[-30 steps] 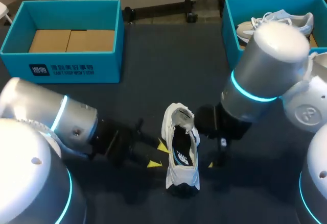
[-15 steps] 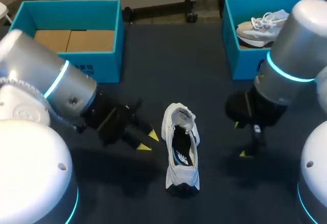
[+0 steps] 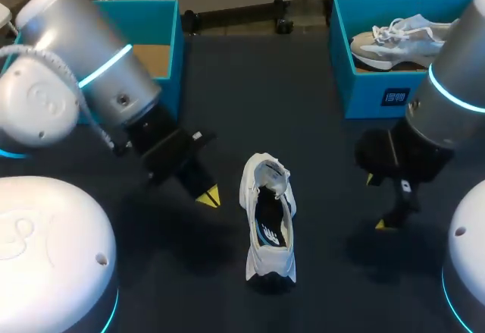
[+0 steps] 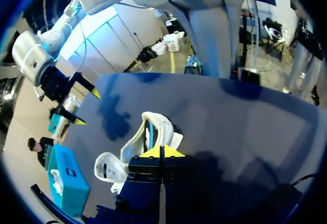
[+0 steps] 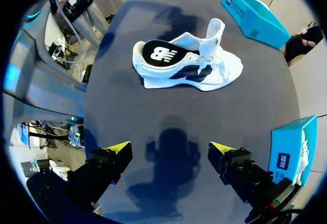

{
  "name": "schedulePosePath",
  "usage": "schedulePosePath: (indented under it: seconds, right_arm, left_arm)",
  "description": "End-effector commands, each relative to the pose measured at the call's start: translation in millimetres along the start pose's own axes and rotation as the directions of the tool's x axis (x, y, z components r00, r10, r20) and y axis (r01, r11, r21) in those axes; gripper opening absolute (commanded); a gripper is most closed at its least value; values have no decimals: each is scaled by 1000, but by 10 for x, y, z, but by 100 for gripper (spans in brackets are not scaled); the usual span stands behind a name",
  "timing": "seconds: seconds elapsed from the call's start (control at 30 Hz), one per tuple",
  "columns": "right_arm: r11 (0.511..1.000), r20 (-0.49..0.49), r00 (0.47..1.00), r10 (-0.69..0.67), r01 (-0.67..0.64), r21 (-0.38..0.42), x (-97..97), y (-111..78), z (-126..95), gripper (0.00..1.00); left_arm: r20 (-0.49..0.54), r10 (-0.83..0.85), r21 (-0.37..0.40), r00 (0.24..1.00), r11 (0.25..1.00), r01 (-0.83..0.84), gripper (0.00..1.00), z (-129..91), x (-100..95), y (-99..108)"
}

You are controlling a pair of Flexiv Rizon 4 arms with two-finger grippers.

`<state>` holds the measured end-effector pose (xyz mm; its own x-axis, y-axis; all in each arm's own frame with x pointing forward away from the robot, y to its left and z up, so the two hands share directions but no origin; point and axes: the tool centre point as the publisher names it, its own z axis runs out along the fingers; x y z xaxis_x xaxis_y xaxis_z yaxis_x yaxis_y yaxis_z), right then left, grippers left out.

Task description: Take the shoe out of the shoebox, open the shoe tongue, remove and reinsert the insole, then place the shoe into the shoebox

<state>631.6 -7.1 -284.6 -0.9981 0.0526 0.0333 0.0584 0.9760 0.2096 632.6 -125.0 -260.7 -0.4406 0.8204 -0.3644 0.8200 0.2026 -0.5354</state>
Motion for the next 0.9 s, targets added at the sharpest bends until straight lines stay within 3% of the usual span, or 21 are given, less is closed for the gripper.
schedulePosePath:
  seconds: [0.03,0.17,0.23,0.3,0.37,0.53,0.9]
  right_arm:
    - [1000,4,1000,0,0,-1,20,-12,7,100]
    - [999,11,1000,-28,28,-22,6,-44,-19,100]
    - [999,-3,999,-35,35,-3,-8,-115,-56,100]
    - [999,-14,999,-36,36,6,-13,-206,-106,100]
    - [998,-2,998,-67,67,-21,-10,-295,-154,100]
    - [997,-31,997,-71,71,4,-28,-509,-221,100]
    - [997,-31,997,-71,71,4,-28,-509,-221,100]
  left_arm:
    - [-171,-1,0,985,1000,1,0,7,-49,16]
    - [-171,-1,0,985,1000,1,0,7,-49,16]
    - [-219,41,37,975,999,-34,0,42,-110,22]
    - [-256,55,-4,965,998,-58,0,88,-173,39]
    - [-300,82,19,950,997,-80,0,126,-222,42]
    - [-399,115,2,910,992,-125,0,297,-358,52]
    - [-581,173,8,796,978,-207,0,735,-486,107]
